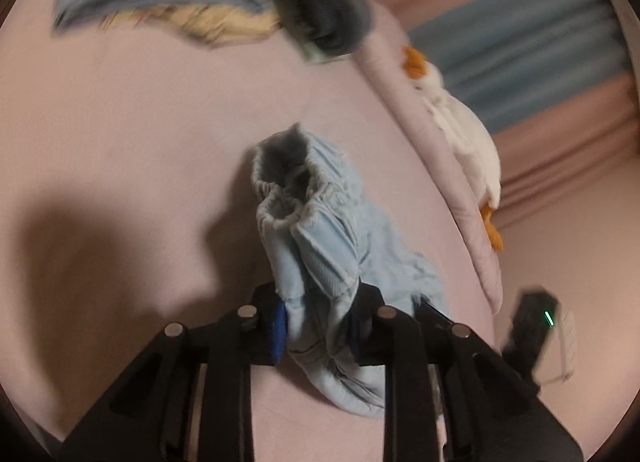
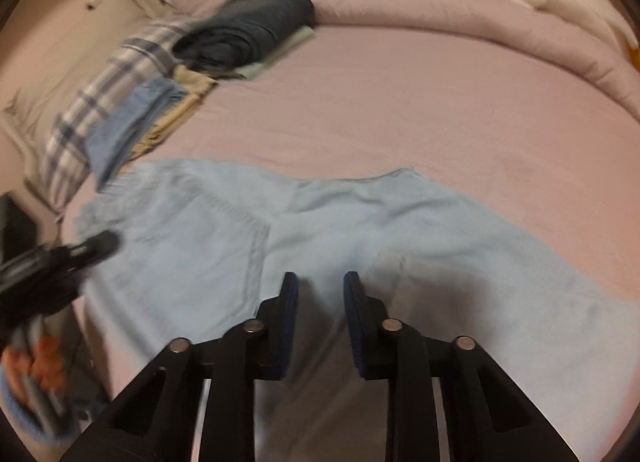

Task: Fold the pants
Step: 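Lift the elastic waistband with the left tool and carry it over the legs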

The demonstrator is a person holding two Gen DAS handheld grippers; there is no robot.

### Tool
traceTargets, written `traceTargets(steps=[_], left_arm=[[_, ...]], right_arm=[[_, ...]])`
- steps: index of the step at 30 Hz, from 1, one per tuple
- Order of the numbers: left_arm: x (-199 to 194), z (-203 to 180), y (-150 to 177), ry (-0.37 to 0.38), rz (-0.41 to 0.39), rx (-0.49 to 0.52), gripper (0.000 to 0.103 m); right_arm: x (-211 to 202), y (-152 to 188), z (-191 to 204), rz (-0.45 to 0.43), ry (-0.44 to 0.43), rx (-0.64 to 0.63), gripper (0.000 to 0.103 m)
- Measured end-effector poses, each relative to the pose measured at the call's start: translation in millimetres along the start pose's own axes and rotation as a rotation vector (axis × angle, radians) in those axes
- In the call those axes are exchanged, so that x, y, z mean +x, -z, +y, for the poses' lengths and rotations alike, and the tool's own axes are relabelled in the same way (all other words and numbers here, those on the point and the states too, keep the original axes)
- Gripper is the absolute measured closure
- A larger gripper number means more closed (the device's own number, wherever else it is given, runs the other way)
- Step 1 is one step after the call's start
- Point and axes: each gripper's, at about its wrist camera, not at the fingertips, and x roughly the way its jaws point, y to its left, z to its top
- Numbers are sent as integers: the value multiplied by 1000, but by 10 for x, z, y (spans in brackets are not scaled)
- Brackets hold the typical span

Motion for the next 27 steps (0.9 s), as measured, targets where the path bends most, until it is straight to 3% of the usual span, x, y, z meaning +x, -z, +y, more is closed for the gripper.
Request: traceTargets(steps=[5, 11, 13, 16, 18, 20, 27], left_arm=[[-59, -329, 6, -44, -28, 170, 81], [-59, -448, 32, -72, -34, 227, 81], [-57, -458, 48, -75, -31, 237, 81], [-21, -532, 79, -89, -23, 254, 81], [-36, -605, 88, -86, -31, 268, 81], [-71, -706, 82, -77, -39, 294, 81], [-50, -1168, 159, -59, -46, 426, 81]], right_arm=[[112, 24, 136, 47, 59, -58, 78], [-267, 407, 347, 82, 0, -105, 79], [-267, 606, 439, 135, -12, -160, 79], [-254, 746, 511, 145, 5, -212, 79], [-298, 748, 466, 153, -18, -173, 79], [-444, 774, 409, 131, -77, -127, 79], [-1027, 986, 28, -12, -155, 25, 79]])
